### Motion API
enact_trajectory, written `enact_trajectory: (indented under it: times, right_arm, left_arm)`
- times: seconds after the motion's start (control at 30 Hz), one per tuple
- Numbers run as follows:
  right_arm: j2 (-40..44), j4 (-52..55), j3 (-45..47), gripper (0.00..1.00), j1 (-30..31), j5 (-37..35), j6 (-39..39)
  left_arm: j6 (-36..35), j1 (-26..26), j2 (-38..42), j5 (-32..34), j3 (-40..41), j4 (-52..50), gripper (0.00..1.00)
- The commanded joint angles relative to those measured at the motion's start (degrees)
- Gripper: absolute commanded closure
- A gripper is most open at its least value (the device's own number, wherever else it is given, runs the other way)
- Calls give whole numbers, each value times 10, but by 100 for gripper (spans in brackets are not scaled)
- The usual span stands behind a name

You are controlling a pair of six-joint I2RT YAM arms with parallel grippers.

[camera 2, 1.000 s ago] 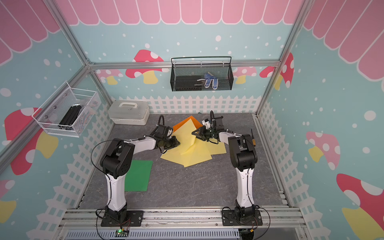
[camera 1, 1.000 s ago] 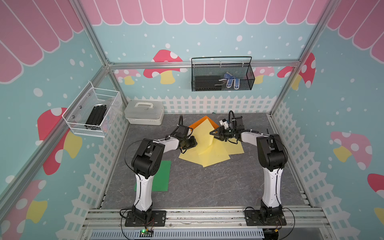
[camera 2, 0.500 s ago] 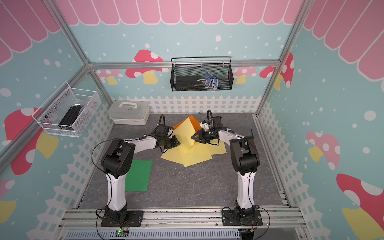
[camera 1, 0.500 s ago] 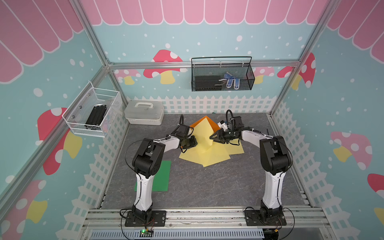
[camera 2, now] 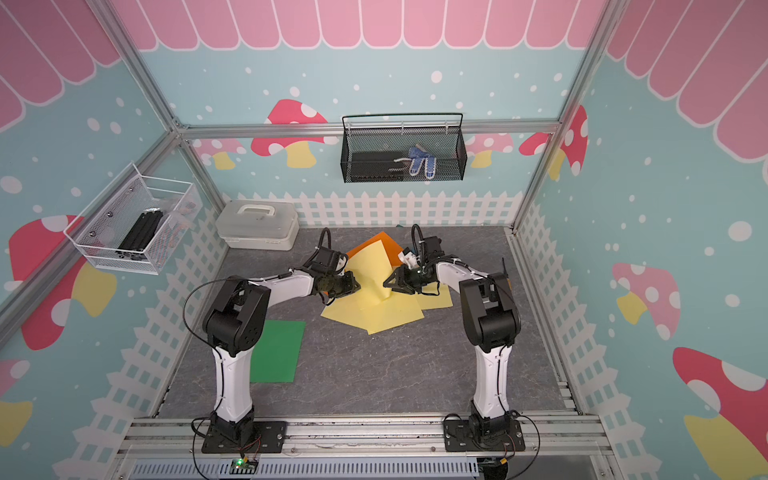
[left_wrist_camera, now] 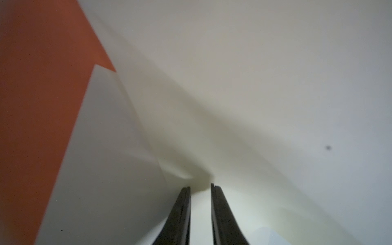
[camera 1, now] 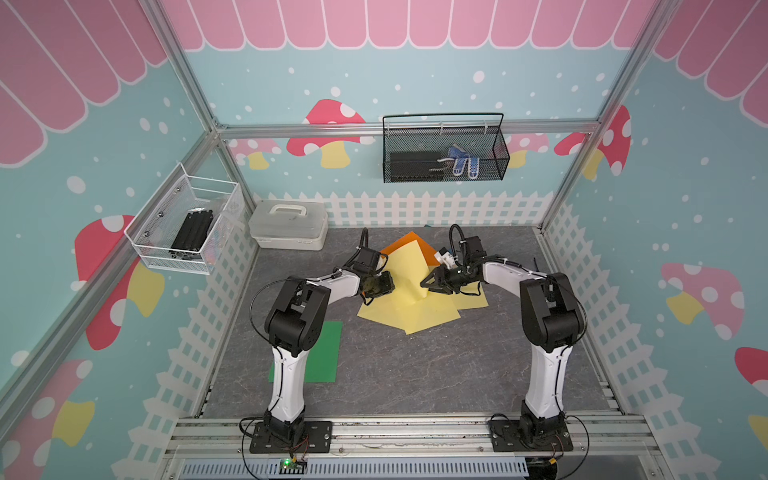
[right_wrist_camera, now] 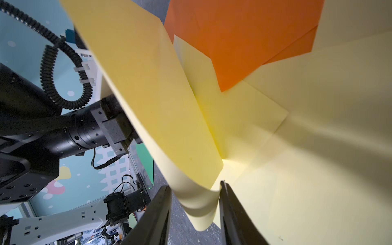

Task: Sort the scattered colored papers by color
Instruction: Pick up the colored paper from the center of the board.

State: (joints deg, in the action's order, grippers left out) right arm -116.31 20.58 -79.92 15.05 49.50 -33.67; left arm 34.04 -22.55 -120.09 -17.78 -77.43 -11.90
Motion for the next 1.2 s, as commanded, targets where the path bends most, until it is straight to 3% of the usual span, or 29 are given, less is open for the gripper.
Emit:
enact_trajectory:
  times: [0.0, 0.3, 0.63, 0.93, 1.17]
  right_arm:
    - [34, -11, 18, 59, 4, 0, -2]
    - [47, -158, 103, 53, 13, 6, -114]
    - [9, -310, 115, 50, 20, -12, -228]
    - [-9, -352, 120, 49, 20, -38, -287]
    - [-38, -514, 135, 48, 22, -41, -398]
  left_arm:
    - [-10, 2, -23, 21, -1, -49, 78]
    - [-5, 2, -23, 20, -2, -45, 78]
    - [-2, 1, -16, 16, 8, -38, 78]
    - [4, 1, -15, 14, 17, -26, 78]
    - [7, 1, -14, 13, 20, -20, 78]
